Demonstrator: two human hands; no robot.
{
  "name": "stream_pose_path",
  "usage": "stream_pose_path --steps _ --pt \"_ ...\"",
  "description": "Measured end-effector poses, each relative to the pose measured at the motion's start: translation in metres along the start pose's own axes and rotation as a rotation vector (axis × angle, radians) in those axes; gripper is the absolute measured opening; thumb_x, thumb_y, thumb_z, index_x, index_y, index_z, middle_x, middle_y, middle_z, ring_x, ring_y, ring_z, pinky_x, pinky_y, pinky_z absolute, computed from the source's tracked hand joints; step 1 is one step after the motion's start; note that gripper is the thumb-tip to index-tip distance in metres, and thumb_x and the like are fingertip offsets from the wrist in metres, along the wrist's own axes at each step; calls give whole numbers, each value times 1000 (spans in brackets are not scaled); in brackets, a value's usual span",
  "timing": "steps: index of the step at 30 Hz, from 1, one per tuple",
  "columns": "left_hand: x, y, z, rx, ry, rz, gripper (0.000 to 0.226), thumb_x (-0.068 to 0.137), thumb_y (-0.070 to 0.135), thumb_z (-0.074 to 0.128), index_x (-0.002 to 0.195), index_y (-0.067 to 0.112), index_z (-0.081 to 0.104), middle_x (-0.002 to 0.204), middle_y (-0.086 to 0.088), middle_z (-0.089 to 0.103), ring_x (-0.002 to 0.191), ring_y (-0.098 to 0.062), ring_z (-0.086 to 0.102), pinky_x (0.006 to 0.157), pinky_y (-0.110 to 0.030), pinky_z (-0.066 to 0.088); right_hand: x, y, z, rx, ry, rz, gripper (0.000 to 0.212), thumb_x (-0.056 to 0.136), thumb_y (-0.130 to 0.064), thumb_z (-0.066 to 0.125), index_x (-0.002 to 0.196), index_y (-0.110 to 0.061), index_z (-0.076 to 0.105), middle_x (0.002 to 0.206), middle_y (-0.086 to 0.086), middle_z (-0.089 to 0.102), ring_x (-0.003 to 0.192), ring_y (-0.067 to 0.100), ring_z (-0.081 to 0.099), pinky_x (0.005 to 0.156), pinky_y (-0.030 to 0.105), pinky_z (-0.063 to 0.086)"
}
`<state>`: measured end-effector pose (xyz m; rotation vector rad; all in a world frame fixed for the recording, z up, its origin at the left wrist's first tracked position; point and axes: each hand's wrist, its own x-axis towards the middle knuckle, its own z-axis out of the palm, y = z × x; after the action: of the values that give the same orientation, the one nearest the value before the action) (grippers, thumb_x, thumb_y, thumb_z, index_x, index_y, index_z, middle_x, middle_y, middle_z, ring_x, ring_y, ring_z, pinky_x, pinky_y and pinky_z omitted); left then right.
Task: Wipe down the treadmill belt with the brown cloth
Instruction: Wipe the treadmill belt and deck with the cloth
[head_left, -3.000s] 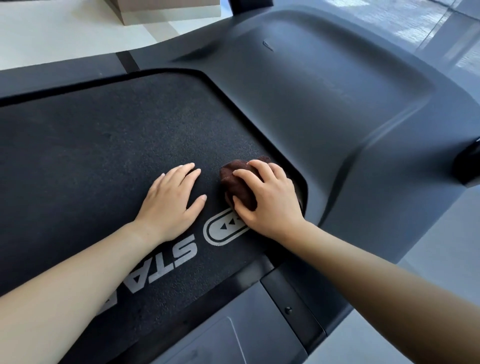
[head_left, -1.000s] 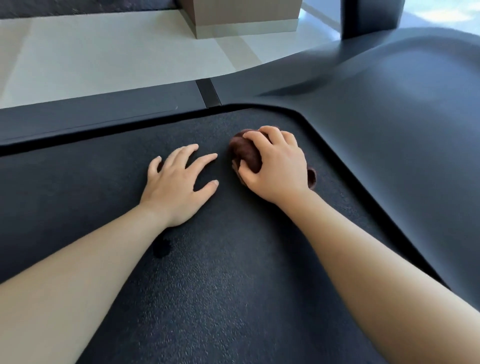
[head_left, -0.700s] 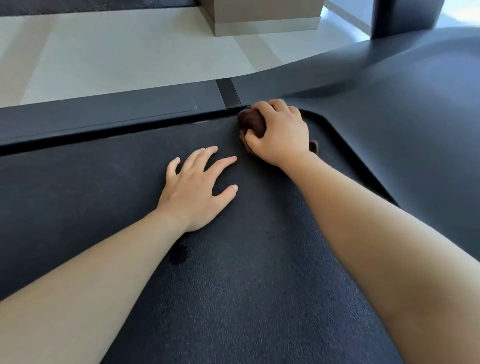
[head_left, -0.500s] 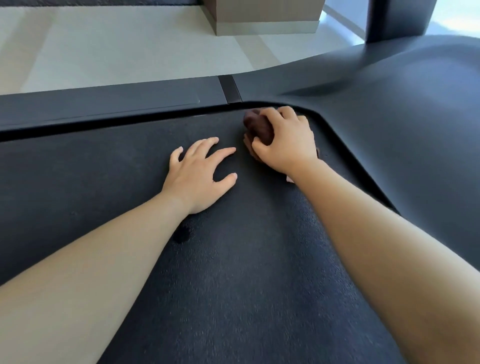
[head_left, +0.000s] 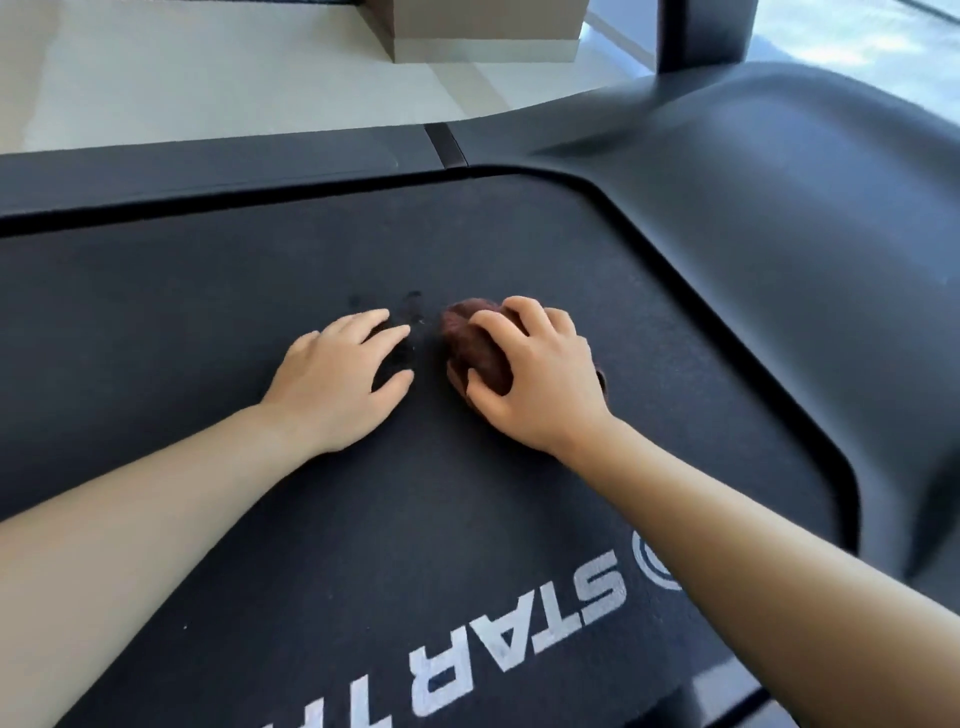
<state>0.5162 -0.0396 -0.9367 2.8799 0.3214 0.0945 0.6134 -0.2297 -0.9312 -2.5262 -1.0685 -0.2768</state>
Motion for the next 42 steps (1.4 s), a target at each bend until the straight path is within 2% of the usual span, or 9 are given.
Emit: stream_pose_path --steps 4,7,11,14,17,22,29,37,42 --pt "-42 -10 9 -41 -25 -10 54 95 43 33 147 29 25 158 5 14 145 -15 7 116 -41 7 7 -12 -3 9 7 240 51 81 -47 57 128 -31 49 130 -1 48 112 33 46 86 44 46" --pt "-47 -9 11 -42 -4 -4 54 96 42 33 147 28 24 158 3 13 145 -15 6 116 -41 5 -3 -42 3 -96 -2 333 53 83 -47 56 131 -28 45 136 6 42 114 38 41 88 47 39" --pt "-45 -12 14 -41 18 6 54 95 42 34 146 27 27 157 2 17 145 -17 9 116 -42 7 -33 -52 -1 -96 -20 193 54 80 -51 55 130 -32 47 135 5 45 111 38 44 85 48 43" --pt "-44 -14 16 -55 58 3 54 93 42 40 144 27 32 156 2 22 144 -18 14 115 -41 9 -39 -43 -5 -86 -27 65 57 78 -54 55 130 -32 50 135 2 47 117 34 45 89 48 42" --pt "-39 -13 15 -59 87 -39 55 92 42 43 144 25 34 155 -1 24 143 -20 17 113 -41 14 -26 -37 -1 1 -19 6 55 79 -49 61 128 -25 56 132 3 52 118 33 47 92 47 45" --pt "-25 -13 11 -35 98 -132 55 90 44 43 143 27 35 154 -2 24 142 -20 18 112 -41 15 8 -28 13 63 5 -53 51 78 -45 62 124 -21 59 126 3 56 113 33 49 84 44 50" --pt "20 -28 12 -20 95 -220 58 88 51 33 143 34 30 155 2 20 143 -18 13 114 -45 9 81 -11 39 52 29 -30 52 80 -50 58 127 -26 55 130 1 53 117 31 46 81 41 50" --pt "109 -40 12 -30 89 -271 53 94 46 34 145 31 28 155 4 20 143 -17 11 114 -53 5 145 14 59 70 37 -21 55 81 -53 55 130 -29 51 132 2 50 119 33 44 80 44 50" --pt "110 -41 18 -11 156 -283 53 90 49 33 141 35 32 152 8 24 141 -12 15 114 -50 7 186 35 71 71 61 -5 53 80 -53 54 129 -32 51 129 0 51 117 31 45 75 35 41"
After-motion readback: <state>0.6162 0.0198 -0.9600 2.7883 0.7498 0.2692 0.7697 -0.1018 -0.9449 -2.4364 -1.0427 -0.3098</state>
